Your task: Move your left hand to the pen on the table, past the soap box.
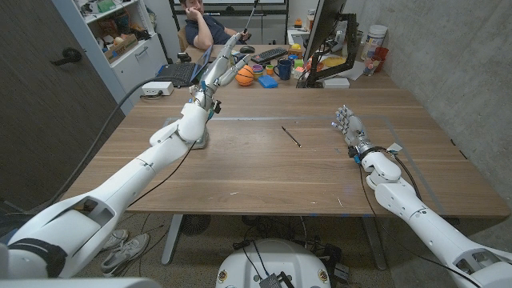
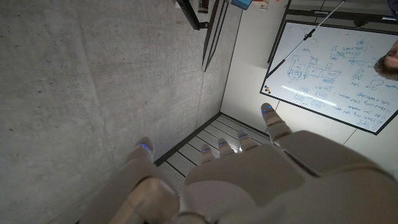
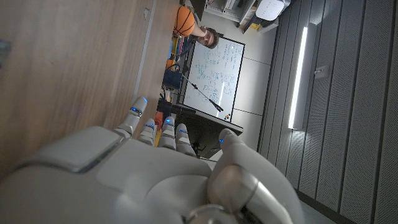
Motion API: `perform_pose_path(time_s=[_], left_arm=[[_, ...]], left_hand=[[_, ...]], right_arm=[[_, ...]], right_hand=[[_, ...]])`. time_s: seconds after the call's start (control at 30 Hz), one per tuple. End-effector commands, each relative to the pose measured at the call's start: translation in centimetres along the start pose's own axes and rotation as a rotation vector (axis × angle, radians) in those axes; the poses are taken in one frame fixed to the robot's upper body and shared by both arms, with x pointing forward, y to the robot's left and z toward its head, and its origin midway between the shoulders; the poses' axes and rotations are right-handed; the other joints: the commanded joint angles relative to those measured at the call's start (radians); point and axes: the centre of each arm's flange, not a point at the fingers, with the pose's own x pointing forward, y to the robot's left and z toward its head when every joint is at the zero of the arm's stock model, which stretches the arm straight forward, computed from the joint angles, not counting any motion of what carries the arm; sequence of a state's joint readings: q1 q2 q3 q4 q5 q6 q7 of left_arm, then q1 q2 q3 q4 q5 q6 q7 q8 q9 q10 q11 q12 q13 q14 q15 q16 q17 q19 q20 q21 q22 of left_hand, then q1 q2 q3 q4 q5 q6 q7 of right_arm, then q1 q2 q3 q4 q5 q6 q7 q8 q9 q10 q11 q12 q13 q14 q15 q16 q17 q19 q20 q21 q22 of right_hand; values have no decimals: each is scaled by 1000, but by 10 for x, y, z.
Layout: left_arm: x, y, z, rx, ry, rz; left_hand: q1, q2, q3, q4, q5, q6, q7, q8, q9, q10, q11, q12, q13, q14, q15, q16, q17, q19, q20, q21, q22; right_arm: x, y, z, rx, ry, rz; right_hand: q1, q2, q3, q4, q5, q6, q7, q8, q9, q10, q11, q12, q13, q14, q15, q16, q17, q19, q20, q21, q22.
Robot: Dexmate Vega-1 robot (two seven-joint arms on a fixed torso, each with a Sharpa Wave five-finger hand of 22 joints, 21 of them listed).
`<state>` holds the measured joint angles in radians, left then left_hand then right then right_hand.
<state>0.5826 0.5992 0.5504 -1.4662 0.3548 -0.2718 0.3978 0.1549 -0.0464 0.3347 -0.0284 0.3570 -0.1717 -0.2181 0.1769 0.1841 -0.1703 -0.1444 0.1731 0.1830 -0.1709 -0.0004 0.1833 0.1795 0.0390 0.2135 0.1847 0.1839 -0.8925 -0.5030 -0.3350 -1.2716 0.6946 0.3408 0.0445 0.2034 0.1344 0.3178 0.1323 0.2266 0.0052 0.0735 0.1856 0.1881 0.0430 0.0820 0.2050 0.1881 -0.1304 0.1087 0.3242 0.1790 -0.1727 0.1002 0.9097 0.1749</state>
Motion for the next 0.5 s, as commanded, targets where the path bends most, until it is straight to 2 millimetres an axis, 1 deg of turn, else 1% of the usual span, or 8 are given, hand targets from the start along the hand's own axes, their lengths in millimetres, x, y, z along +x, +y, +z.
perform_pose_path(time_s=[0.03, 0.07, 0.17, 0.23, 0.47, 0.5], left_arm=[[19, 3, 17, 211, -83, -79], [20, 2, 19, 228, -93, -77], [22, 1, 22, 271, -121, -73], [24, 0, 24, 283, -131, -75], [30, -4, 27, 304, -159, -99], [31, -5, 27, 309, -162, -106]], left_hand=[[7, -18, -3, -11, 3, -100, -3, 0, 1, -110, 16, -2, 2, -37, 4, -1, 2, -18, 3, -2, 2], [13, -27, -7, -18, 3, -111, -3, 0, 2, -116, 20, 0, 2, -47, 7, 0, 2, -27, 3, -3, 1], [20, -35, -11, -25, 3, -119, -3, 1, 2, -112, 18, 4, 2, -50, 7, 2, 2, -29, 2, -2, 0], [27, -43, -15, -32, 3, -124, -2, 3, 2, -108, 22, 8, 2, -50, 8, 4, 2, -28, 2, -1, 0], [53, -66, -25, -53, 2, -133, -2, 8, 4, -107, 29, 10, 3, -52, 8, 9, 2, -12, -5, 6, -2], [59, -71, -27, -58, 1, -135, -2, 9, 4, -108, 36, 11, 3, -54, 9, 10, 2, -13, -6, 6, -2]], right_arm=[[0, -2, -2, 5, -1, -10], [0, -2, -2, 5, -1, -10], [-1, -3, -2, 2, -1, -12], [-1, -3, -2, 2, -1, -15], [-1, -4, -3, 2, 0, -19], [0, -4, -3, 2, 0, -19]], right_hand=[[-2, -11, -1, 5, 4, -3, 5, 2, 3, -5, 6, -3, 5, -4, 9, -1, 3, -71, 3, -2, 1], [-2, -11, -1, 6, 4, -4, 4, 2, 3, -6, 6, -3, 5, -4, 9, -1, 4, -71, 3, -2, 1], [-5, -12, -3, 7, 4, -4, 3, 2, 3, -7, 6, -4, 6, -5, 10, -2, 4, -71, 4, -3, 1], [-6, -12, -3, 7, 4, -4, 3, 2, 3, -7, 6, -4, 6, -5, 10, -2, 4, -72, 3, -4, 1], [-10, -15, -7, 10, 4, -5, 3, 2, 3, -6, 6, -4, 6, -6, 10, -4, 5, -72, 4, -7, 1], [-11, -15, -7, 10, 4, -5, 3, 2, 3, -7, 6, -4, 6, -7, 9, -4, 5, -71, 4, -7, 1]])
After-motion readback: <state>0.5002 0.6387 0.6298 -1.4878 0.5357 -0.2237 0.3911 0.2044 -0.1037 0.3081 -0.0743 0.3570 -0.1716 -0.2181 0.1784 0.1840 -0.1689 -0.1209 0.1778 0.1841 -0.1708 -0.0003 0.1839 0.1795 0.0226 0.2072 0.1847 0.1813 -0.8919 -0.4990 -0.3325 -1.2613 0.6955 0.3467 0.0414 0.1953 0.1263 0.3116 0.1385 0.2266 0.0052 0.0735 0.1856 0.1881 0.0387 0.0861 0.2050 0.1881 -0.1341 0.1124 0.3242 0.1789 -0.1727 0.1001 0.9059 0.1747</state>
